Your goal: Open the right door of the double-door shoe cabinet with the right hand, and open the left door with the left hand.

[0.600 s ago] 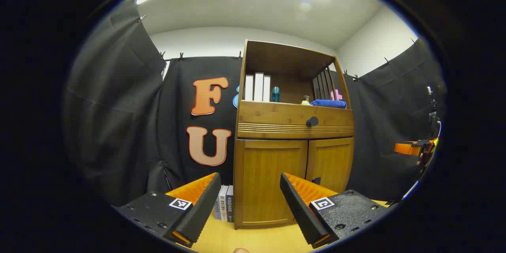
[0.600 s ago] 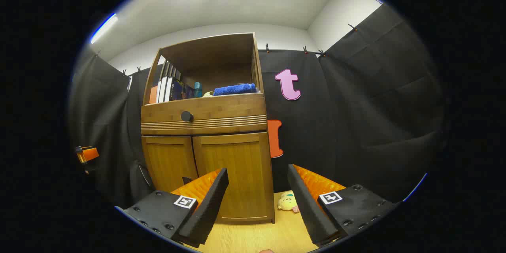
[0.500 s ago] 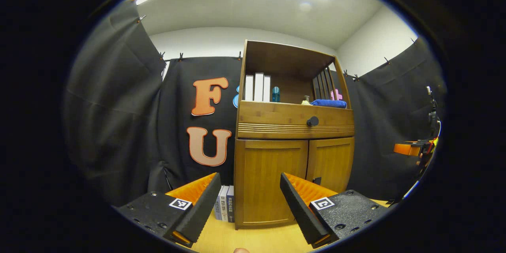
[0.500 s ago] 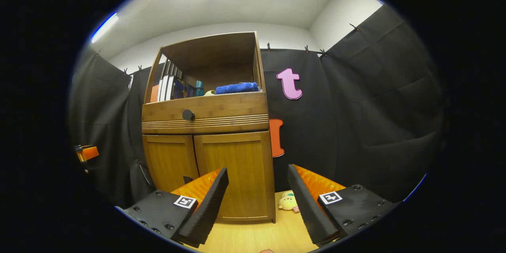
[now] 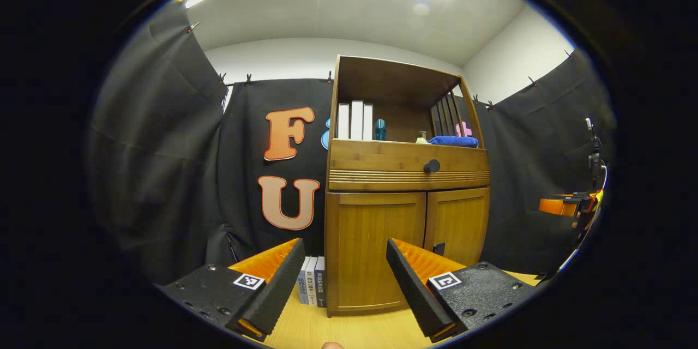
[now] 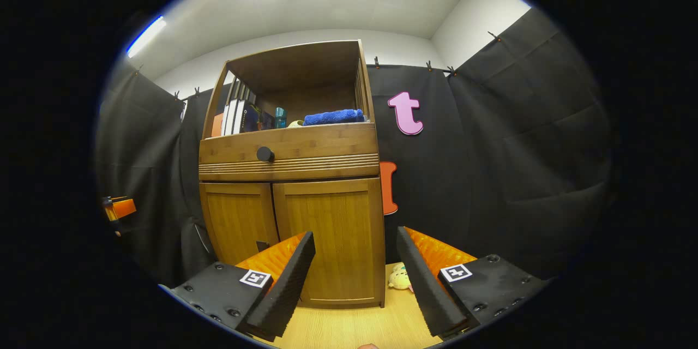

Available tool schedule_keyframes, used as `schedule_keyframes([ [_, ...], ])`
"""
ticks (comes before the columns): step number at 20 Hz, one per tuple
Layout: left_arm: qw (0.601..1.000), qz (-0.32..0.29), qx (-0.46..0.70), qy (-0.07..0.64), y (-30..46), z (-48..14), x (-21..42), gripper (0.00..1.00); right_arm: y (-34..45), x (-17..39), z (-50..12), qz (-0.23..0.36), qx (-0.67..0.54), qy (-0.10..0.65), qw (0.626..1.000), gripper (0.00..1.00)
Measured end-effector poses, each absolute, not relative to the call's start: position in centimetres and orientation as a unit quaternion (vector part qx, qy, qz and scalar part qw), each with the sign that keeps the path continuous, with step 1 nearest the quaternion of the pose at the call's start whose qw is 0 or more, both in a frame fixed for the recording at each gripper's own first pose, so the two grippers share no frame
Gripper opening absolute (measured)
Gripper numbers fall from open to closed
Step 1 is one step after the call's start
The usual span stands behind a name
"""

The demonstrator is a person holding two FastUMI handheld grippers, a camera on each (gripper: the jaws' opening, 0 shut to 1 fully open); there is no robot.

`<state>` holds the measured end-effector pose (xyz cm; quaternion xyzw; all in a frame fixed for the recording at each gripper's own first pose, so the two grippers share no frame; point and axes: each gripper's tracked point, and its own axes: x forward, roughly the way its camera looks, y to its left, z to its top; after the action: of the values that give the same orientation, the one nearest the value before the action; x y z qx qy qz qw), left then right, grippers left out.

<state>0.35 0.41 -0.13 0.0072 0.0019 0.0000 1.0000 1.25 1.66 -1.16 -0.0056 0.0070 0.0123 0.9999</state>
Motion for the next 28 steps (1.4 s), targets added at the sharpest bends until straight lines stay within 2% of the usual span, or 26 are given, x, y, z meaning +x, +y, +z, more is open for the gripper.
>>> schedule_keyframes([
  [11, 1.000, 0.001, 0.006, 0.013, 0.9, -1.1, 1.0, 0.94, 3.2, 3.9, -3.3, 0.020, 0.006, 0.014, 1.000, 0.97],
  [12, 1.000, -0.002, 0.006, 0.015, 0.9, -1.2, 1.0, 0.92, 3.6, 4.4, -3.6, 0.022, 0.005, 0.015, 1.000, 0.97],
  [13, 1.000, -0.004, 0.008, 0.016, 0.8, -1.3, 0.9, 0.94, 4.0, 4.9, -3.9, 0.026, 0.004, 0.016, 1.000, 0.97],
  [15, 1.000, -0.007, 0.010, 0.014, 0.7, -1.3, 0.6, 0.92, 5.2, 5.7, -4.7, 0.036, 0.001, 0.018, 0.999, 0.97],
  [16, 1.000, -0.008, 0.010, 0.013, 0.8, -1.4, 0.6, 0.94, 5.9, 6.3, -5.1, 0.041, 0.001, 0.019, 0.999, 0.97],
  [19, 1.000, -0.006, 0.006, 0.008, 1.1, -1.4, 0.4, 0.94, 7.9, 8.0, -7.0, 0.054, 0.007, 0.035, 0.998, 0.97],
  [20, 1.000, -0.006, 0.008, 0.007, 1.2, -1.4, 0.4, 0.92, 8.5, 8.4, -7.7, 0.058, 0.008, 0.039, 0.998, 0.97],
  [27, 1.000, 0.005, 0.018, 0.001, 2.5, -1.9, 0.0, 0.94, 13.4, 11.9, -11.4, 0.085, -0.010, 0.037, 0.996, 0.98],
  [28, 1.000, 0.005, 0.019, 0.003, 2.6, -2.0, 0.1, 0.94, 14.1, 12.3, -12.0, 0.089, -0.016, 0.037, 0.995, 0.93],
])
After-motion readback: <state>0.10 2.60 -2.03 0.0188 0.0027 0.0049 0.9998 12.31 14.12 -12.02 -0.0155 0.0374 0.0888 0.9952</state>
